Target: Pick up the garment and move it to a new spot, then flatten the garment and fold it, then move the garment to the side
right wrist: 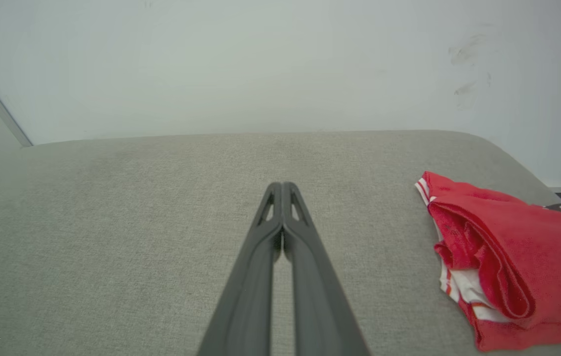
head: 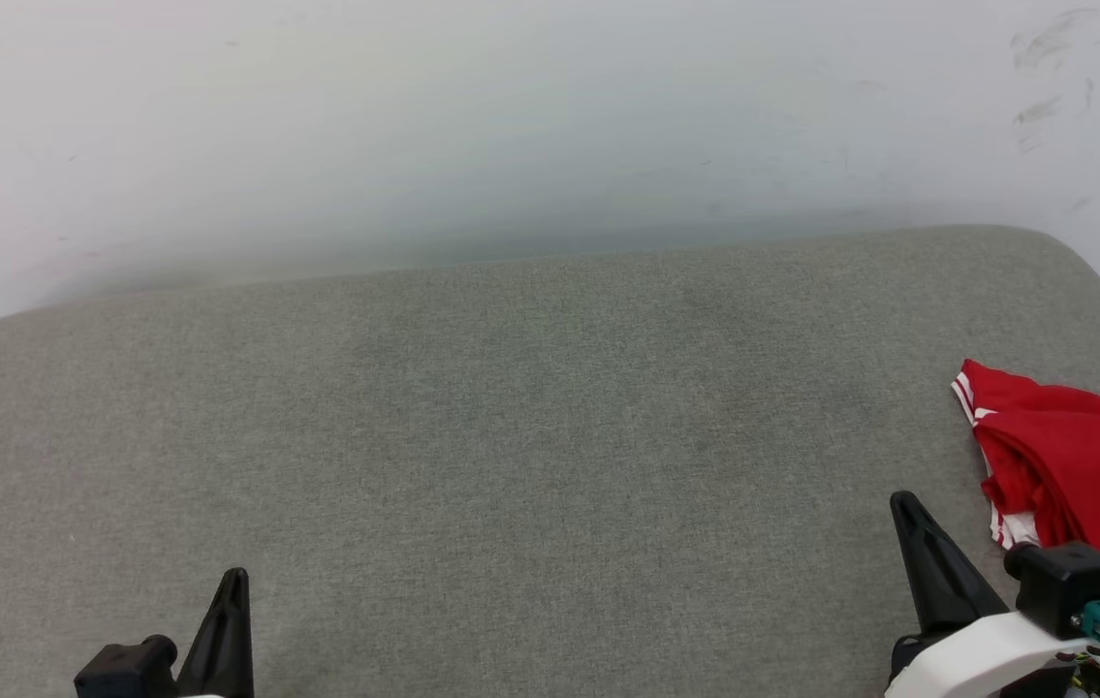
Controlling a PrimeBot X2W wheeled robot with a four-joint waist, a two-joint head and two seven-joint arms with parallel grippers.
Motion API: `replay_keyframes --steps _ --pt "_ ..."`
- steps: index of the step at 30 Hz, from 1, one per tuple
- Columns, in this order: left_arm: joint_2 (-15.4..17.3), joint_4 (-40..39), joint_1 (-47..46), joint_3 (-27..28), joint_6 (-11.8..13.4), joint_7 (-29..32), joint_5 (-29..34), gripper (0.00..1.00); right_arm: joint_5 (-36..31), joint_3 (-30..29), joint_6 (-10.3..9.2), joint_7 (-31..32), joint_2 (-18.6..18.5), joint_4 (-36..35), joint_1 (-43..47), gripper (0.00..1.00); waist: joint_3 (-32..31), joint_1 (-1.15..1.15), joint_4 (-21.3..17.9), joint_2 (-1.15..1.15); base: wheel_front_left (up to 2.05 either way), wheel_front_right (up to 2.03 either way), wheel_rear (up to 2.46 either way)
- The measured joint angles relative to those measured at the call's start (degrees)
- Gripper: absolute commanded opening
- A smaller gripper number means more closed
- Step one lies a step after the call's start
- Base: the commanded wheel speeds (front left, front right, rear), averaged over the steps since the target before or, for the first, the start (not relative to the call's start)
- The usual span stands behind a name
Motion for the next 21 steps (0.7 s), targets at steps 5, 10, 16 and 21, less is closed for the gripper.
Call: replay_keyframes --steps 5,10,16,21 --pt "-1.0 0.79 -0.37 0.71 -0.89 1.35 -4.9 0.0 6.36 -0.02 0.0 -0.07 -0.18 1.12 -0.1 0.0 0.07 0.0 0.12 0.0 0.0 0.0 0.0" --pt "-1.52 1.49 -1.19 1.79 -1.89 2.53 -9.5 0.0 12.38 -0.03 0.0 -0.15 -0.43 2.44 -0.74 0.0 0.13 0.0 0.23 0.0 0.0 0.0 0.0" --pt "-2.68 2.34 -2.35 2.57 -2.97 4.0 -14.54 0.0 19.01 -0.12 0.0 -0.25 -0.7 3.86 -1.32 0.0 0.21 0.0 0.36 0.0 0.0 0.0 0.0" --pt "-3.18 2.99 -3.31 3.57 -3.76 5.03 -18.53 0.0 24.06 -0.23 0.0 -0.32 -0.91 4.72 -2.2 0.0 0.27 0.0 0.48 0.0 0.0 0.0 0.0"
